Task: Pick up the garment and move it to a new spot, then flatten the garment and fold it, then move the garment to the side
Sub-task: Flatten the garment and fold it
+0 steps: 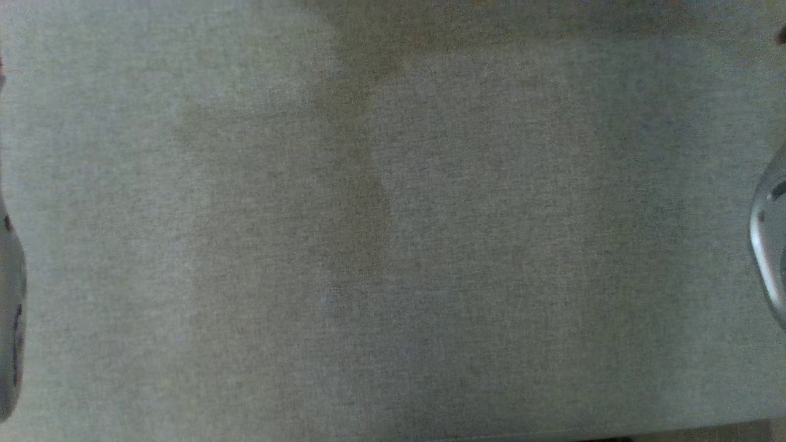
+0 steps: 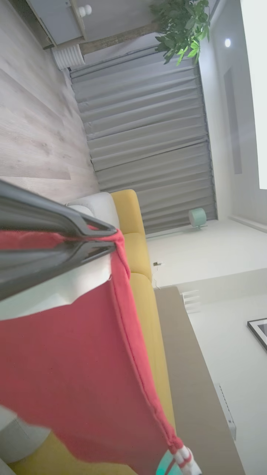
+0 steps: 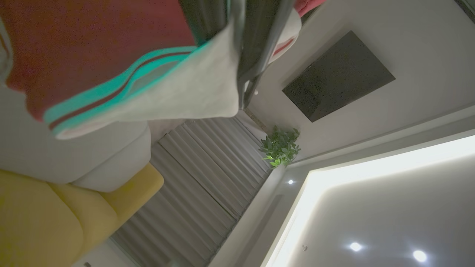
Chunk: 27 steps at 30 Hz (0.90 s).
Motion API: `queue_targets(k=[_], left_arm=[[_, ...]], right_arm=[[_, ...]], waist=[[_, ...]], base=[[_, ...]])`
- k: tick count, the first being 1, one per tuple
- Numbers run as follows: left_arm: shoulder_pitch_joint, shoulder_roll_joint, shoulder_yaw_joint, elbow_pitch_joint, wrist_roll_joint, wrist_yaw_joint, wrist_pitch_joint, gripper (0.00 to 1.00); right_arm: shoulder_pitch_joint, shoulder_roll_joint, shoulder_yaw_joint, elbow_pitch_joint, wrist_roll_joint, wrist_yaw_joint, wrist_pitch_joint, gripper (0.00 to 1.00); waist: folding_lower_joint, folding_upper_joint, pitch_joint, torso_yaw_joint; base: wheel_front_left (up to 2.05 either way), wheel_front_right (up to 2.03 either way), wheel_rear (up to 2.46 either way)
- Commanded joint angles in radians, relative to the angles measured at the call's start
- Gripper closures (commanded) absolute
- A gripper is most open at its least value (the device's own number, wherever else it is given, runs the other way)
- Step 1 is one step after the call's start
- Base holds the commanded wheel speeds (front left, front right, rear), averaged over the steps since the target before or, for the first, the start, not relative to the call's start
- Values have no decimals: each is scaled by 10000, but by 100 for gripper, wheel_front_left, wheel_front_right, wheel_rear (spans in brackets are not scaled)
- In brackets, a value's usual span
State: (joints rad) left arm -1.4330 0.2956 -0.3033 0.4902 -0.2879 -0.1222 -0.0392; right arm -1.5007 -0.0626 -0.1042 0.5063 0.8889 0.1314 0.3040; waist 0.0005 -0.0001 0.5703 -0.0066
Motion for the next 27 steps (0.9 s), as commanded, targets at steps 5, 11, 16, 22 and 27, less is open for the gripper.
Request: queue_targets(k=[5,11,16,22,27], left_arm=[[556,379,-192,783,31,-5,-949,100],[3639,506,-1033,957,-443,-67,-1540,100],[7098,720,-1560,-335,-958,47,-1446,100],[10711,1185,-2132,-2867,-1083,788,-730,100],[13728,1581,-2323,-5692,-1577,1800,194,100]], right_arm=[[1152,124,661,166,103,-7,-466,100],[5110,124,749,-308,-339,-7,-299,100],[9380,124,396,-1976,-516,-7,31,100],[13977,124,-118,-4641,-558,-7,745,100],[17392,124,-573,-6770,248,-7,1155,100]], waist=[[-5,1,139,-122],[-5,1,-546,-144],[-5,1,-1499,-43],[-5,1,-2712,215],[-5,1,-3139,194]], base=[[0,0,0],[0,0,0],[0,0,0],[0,0,0],[0,0,0]])
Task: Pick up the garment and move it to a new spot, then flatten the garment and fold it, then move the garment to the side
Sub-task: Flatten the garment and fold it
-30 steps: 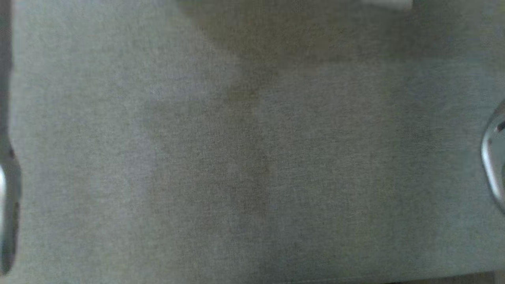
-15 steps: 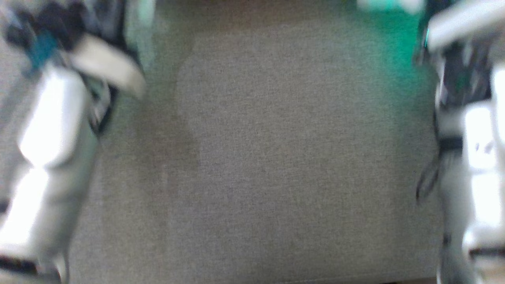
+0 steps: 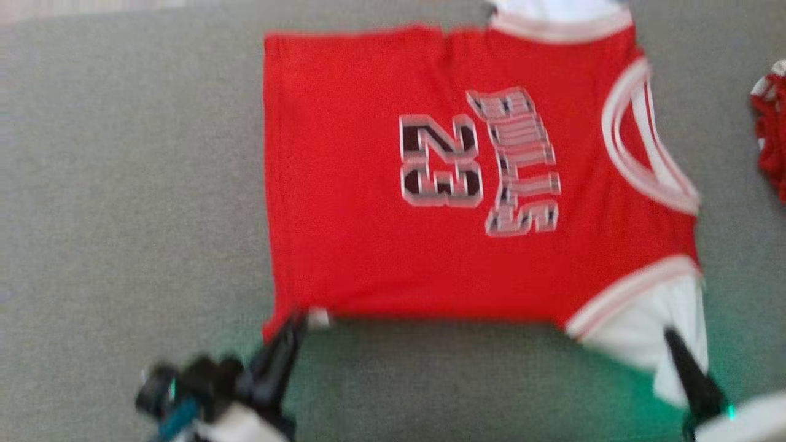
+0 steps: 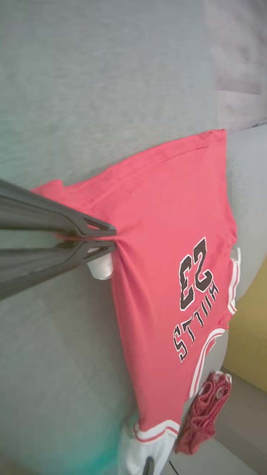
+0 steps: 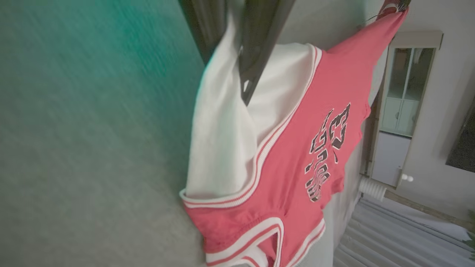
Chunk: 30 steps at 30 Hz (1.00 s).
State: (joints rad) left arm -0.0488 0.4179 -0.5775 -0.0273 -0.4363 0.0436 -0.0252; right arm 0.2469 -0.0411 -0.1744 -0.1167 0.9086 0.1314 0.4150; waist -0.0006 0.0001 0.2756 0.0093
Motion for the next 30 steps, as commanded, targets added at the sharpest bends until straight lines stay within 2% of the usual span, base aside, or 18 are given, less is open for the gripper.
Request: queue_targets(k=[1,4,6,9,15,16,22,27,28,29,30], left_arm=[[384,459,391,-1098,-193,326,272,100],[1399,878,233,-2595,-454,590,1084,100],[1561,1094,218,-3318,-779,533,1618,100],[1061,1549,306,-3828,-1122,211,2552,100],[-727,1843,537,-3866,-2833,-741,4578,100],[-727,1843,537,-3866,-2833,-741,4578,100],[-2423,2040,682,-3440,-4559,-1128,6662,100],[-3806,1759,773,-2563,-5273,-990,7739,100],[-4029,1675,810,-2322,-5325,-897,7847,100],[-4230,1606,842,-2066,-5336,-805,7927,95],[-4403,1548,859,-1797,-5315,-727,7980,61]], right_arm=[[428,-91,168,-927,143,-7,160,100],[1437,-91,229,-1900,177,-7,653,100],[1601,-91,35,-2176,332,-7,1022,100],[1235,-91,-313,-2264,272,-7,1905,100],[-776,-91,-1007,-2400,-1062,-7,4657,100],[-776,-91,-1007,-2400,-1062,-7,4657,100],[-3402,-91,-1377,-2126,-2106,-7,7370,100],[-5454,-91,-1406,-1382,-3112,-7,8578,100],[-5806,-91,-1298,-1306,-3354,-7,8627,71],[-6120,-91,-1157,-1249,-3594,-7,8598,13],[-6377,-91,-1090,-1121,-3726,-7,8525,0]], waist=[[6,-1,-198,16],[6,-1,-159,-31],[6,-1,-92,-33],[6,-1,4,5],[6,-1,237,69],[6,-1,237,69],[6,-1,548,86],[6,-1,949,164],[6,-1,1036,173],[6,-1,1116,173],[6,-1,1174,174]], base=[[0,0,0],[0,0,0],[0,0,0],[0,0,0],[0,0,0],[0,0,0],[0,0,0],[0,0,0],[0,0,0],[0,0,0],[0,0,0]])
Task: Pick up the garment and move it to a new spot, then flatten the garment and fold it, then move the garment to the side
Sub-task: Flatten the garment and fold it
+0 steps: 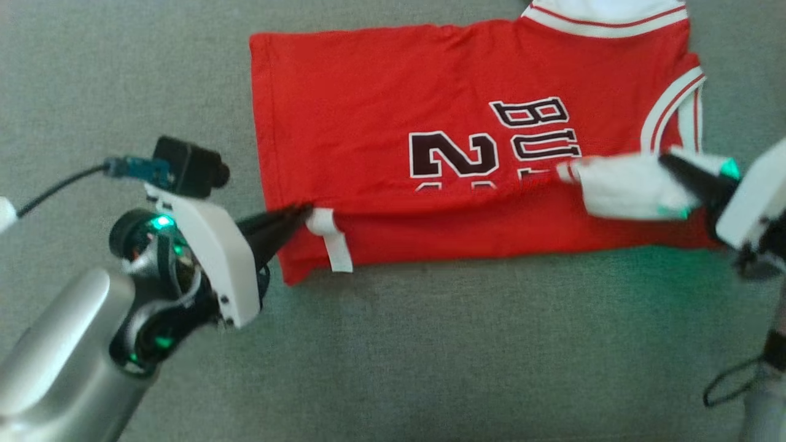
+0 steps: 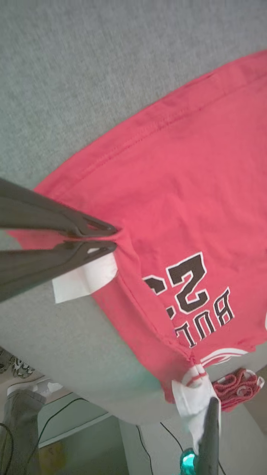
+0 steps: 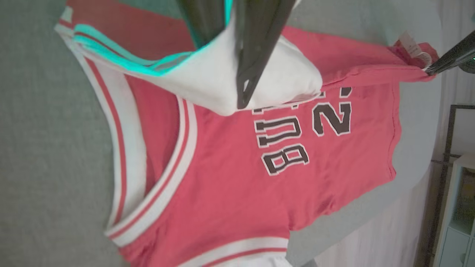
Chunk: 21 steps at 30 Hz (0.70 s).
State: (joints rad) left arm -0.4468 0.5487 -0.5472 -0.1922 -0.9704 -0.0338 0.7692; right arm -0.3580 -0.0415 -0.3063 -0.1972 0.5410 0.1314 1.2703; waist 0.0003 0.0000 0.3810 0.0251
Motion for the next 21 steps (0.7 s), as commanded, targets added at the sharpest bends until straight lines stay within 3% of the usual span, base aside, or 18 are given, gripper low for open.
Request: queue_targets(k=[1,2,5,10,15,21], left_arm=[[-559,190,545,104,48,89,83,22],[-669,157,512,315,89,83,110,0],[-654,43,542,656,51,74,-46,0],[290,175,1229,140,12,314,-1170,0],[1734,257,1647,-961,291,744,-2296,0],[2705,-65,1267,-1133,788,960,-3014,0]], right_arm=[[-543,-87,306,-197,-140,-7,-124,0],[-731,-87,422,-139,-256,-7,-261,0],[-938,-87,674,-63,-232,-7,-715,0],[-79,-140,1125,-1094,-591,-7,-1348,0],[1438,-872,1114,-1781,-993,-7,-1863,0],[2289,-1707,1076,-1349,-1553,-7,-2909,0]], waist=[[-3,0,166,16],[-3,0,202,16],[-3,0,193,-56],[-3,0,-34,-321],[-3,0,-87,-435],[-3,0,180,-326]], base=[[0,0,0],[0,0,0],[0,0,0],[0,0,0],[0,0,0],[0,0,0]])
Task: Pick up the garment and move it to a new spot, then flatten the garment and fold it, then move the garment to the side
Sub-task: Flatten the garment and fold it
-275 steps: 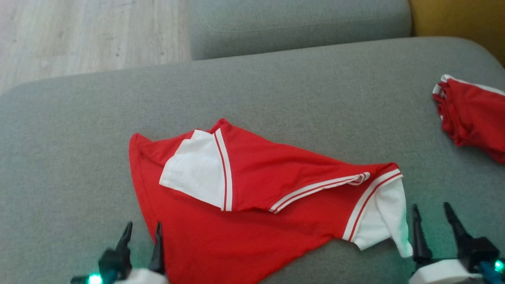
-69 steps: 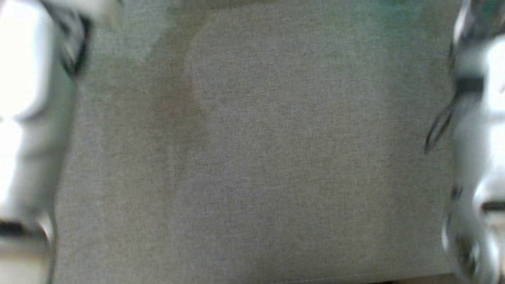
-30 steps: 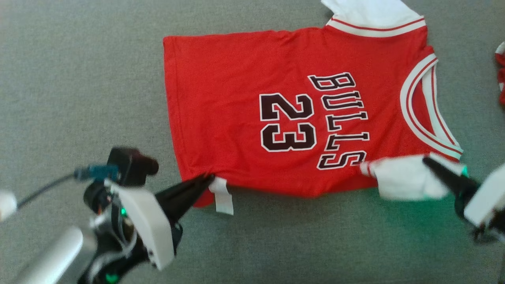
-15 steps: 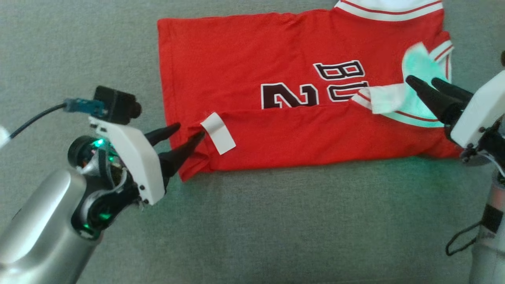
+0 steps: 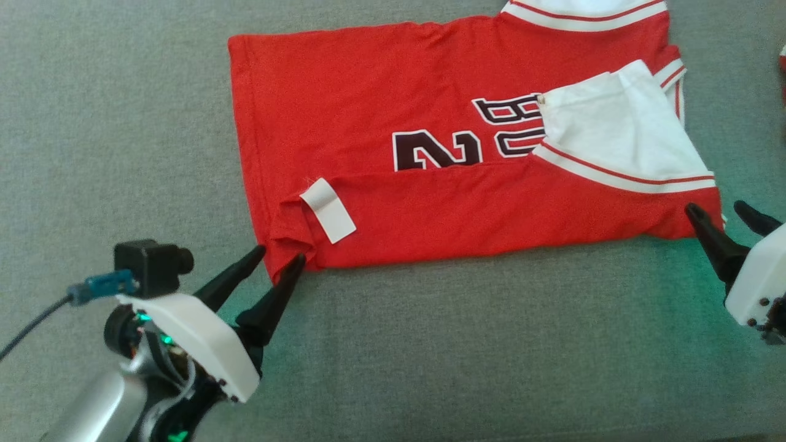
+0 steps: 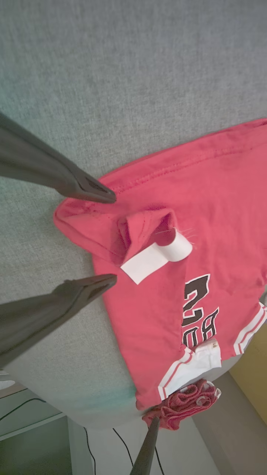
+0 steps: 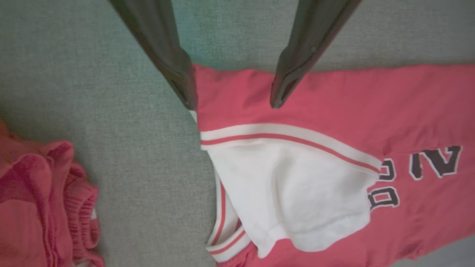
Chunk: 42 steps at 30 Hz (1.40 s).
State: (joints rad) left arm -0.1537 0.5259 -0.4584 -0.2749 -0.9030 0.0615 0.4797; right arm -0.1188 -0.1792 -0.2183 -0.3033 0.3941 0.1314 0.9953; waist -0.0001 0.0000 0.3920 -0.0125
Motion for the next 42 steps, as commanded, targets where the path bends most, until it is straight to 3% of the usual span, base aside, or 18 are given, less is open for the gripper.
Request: queue_targets(k=[1,10,20,21,22,24,25,26,27,28,29,35,42], left_arm=[[-192,110,320,-234,192,8,-203,0],[-460,-88,-170,528,786,-60,-361,0],[-818,-136,-472,960,1278,-75,-400,0],[-857,-144,-480,1015,1293,-78,-402,5],[-897,-155,-476,1067,1301,-80,-418,53],[-949,-169,-479,1150,1282,-122,-438,100],[-960,-184,-464,1179,1223,-162,-454,100],[-963,-189,-441,1203,1144,-211,-463,100],[-957,-186,-415,1215,1041,-274,-457,100],[-944,-190,-374,1227,913,-329,-450,100],[-895,-212,-262,1228,571,-451,-424,100],[-532,-117,226,994,-850,-906,-171,100],[832,450,741,125,-2308,-1259,75,100]], right_arm=[[-75,-435,235,-125,-122,-7,-348,0],[-234,-1242,580,976,-628,-7,-1131,0],[-326,-1349,999,1348,-679,-7,-1346,0],[-349,-1347,1056,1368,-682,-7,-1349,0],[-372,-1352,1115,1416,-694,-7,-1343,0],[-417,-1347,1203,1594,-698,-7,-1312,0],[-438,-1335,1234,1722,-699,-7,-1299,0],[-462,-1316,1274,1857,-663,-7,-1277,17],[-485,-1315,1322,1997,-619,-7,-1259,53],[-509,-1341,1376,2122,-559,-7,-1267,73],[-570,-1396,1401,2338,-363,-7,-1288,100],[-517,-1790,1103,2356,776,-7,-821,100],[582,-3120,428,1366,2383,-7,587,100]], waist=[[1,0,103,70],[1,0,227,202],[1,0,342,102],[1,0,361,91],[1,0,379,85],[1,0,403,83],[1,0,410,84],[1,0,412,89],[1,0,406,103],[1,0,387,125],[1,0,317,181],[1,0,-111,336],[1,0,-603,345]], base=[[0,0,0],[0,0,0],[0,0,0],[0,0,0],[0,0,0],[0,0,0],[0,0,0],[0,0,0],[0,0,0],[0,0,0],[0,0,0],[0,0,0],[0,0,0]])
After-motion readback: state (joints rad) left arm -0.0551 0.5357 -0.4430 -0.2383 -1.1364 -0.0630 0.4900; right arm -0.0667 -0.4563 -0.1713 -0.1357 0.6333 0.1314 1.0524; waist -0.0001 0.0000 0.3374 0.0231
